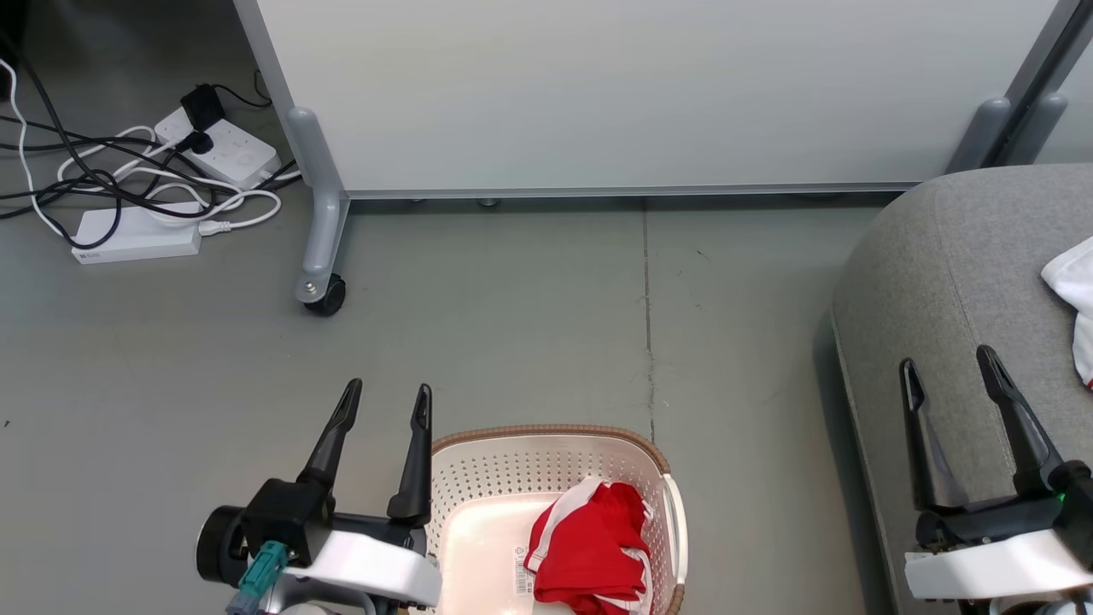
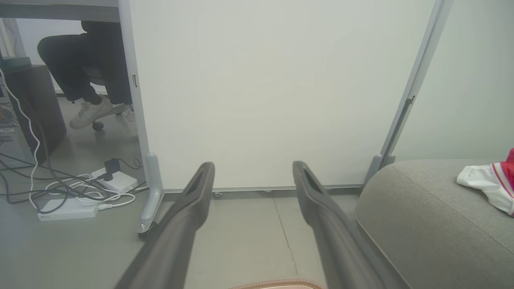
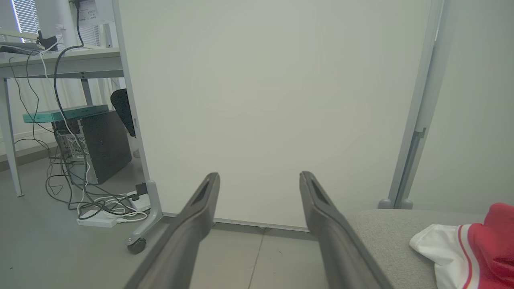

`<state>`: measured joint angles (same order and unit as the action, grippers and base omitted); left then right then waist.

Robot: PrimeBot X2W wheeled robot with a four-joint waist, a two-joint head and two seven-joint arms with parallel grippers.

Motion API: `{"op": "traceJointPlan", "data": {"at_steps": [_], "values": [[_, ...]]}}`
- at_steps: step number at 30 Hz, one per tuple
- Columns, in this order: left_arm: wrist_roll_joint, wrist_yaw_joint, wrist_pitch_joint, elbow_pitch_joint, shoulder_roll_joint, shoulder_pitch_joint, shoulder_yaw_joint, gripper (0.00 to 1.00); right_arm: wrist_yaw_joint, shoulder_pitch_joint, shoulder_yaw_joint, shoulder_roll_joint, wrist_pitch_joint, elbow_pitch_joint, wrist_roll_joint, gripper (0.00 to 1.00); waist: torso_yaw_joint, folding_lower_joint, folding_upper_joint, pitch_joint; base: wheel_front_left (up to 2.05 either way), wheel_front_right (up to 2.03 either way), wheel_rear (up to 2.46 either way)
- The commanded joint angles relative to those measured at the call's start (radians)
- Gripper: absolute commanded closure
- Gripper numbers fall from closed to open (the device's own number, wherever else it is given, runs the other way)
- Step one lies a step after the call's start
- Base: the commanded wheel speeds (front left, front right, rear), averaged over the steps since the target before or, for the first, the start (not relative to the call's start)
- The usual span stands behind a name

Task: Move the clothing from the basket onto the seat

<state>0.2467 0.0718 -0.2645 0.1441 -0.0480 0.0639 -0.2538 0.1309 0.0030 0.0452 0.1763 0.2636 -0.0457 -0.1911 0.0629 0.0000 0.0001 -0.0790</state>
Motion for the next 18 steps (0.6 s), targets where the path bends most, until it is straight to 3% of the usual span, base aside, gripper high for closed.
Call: {"op": "traceJointPlan", "data": {"at_steps": [1, 9, 18], "values": [[-0.001, -0.001, 0.000, 0.002, -0.004, -0.010, 0.008, 0.00, 0.000, 0.014, -0.007, -0.008, 0.002, 0.000, 0.001, 0.00, 0.000, 0.0000, -0.0001, 0.001, 0.00, 0.00, 0.00], [0.024, -0.005, 0.000, -0.005, -0.004, -0.043, 0.012, 0.00, 0.000, 0.028, -0.028, -0.055, 0.002, 0.006, 0.015, 0.00, -0.008, 0.0000, -0.0001, 0.002, 0.00, 0.00, 0.00], [0.021, -0.009, 0.000, 0.002, -0.004, -0.035, 0.001, 0.00, 0.000, 0.015, -0.048, -0.058, 0.002, 0.008, 0.016, 0.00, -0.011, 0.0000, -0.0001, -0.001, 0.00, 0.00, 0.00]]}}
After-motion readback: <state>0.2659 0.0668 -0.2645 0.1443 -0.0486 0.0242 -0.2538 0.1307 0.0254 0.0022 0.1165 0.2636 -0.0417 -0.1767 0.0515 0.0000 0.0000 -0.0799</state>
